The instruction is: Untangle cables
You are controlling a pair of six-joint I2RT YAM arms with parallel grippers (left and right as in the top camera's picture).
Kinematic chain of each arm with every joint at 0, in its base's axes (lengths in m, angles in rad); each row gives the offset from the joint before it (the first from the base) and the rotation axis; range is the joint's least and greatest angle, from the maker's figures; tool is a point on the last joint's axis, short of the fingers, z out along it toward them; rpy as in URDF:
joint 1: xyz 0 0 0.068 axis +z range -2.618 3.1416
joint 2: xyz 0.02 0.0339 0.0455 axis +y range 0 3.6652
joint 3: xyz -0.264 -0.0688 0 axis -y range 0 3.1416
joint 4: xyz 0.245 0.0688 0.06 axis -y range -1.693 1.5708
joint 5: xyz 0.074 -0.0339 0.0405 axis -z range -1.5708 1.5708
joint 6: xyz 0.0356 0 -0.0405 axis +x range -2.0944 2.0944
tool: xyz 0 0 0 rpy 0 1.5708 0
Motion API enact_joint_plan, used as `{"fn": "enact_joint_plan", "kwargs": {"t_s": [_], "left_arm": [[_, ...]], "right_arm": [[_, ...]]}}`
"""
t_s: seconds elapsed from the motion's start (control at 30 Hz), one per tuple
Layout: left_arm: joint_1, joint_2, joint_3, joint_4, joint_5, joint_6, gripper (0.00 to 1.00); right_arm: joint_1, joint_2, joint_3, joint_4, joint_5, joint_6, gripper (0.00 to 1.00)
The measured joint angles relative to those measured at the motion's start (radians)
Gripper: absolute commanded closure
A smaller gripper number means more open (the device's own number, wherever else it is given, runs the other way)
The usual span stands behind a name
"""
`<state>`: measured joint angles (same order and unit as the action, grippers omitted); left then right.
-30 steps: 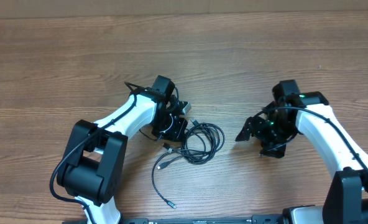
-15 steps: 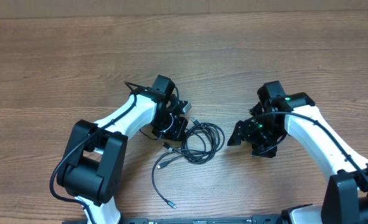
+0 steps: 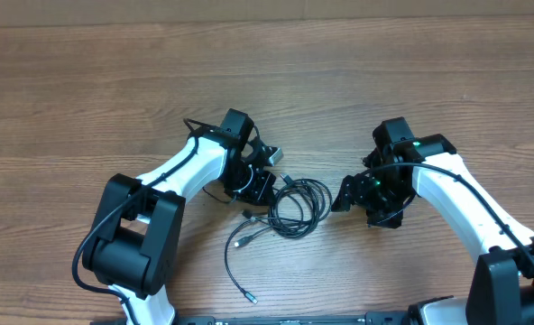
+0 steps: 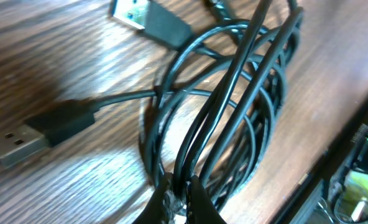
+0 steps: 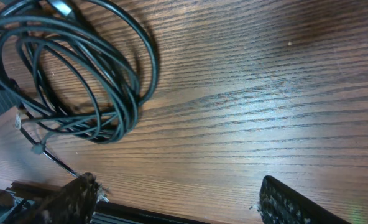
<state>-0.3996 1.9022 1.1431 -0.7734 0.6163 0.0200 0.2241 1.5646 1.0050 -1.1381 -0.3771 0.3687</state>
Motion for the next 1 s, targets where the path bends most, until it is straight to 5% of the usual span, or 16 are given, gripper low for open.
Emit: {"fn": "enact_joint_plan", "kwargs": {"t_s": [0.53, 1.0], "left_arm": [[0.117, 0.000, 0.000, -0.012, 0.222, 0.096, 0.96], [0.151, 0.000, 0.000, -0.011, 0.252, 0.138, 0.96]], "right_arm": [[0.000, 0.000, 0.000, 0.007, -0.001, 0.000, 0.19], [0.035, 0.000, 0.000, 0.066, -0.046, 0.000, 0.18]]}}
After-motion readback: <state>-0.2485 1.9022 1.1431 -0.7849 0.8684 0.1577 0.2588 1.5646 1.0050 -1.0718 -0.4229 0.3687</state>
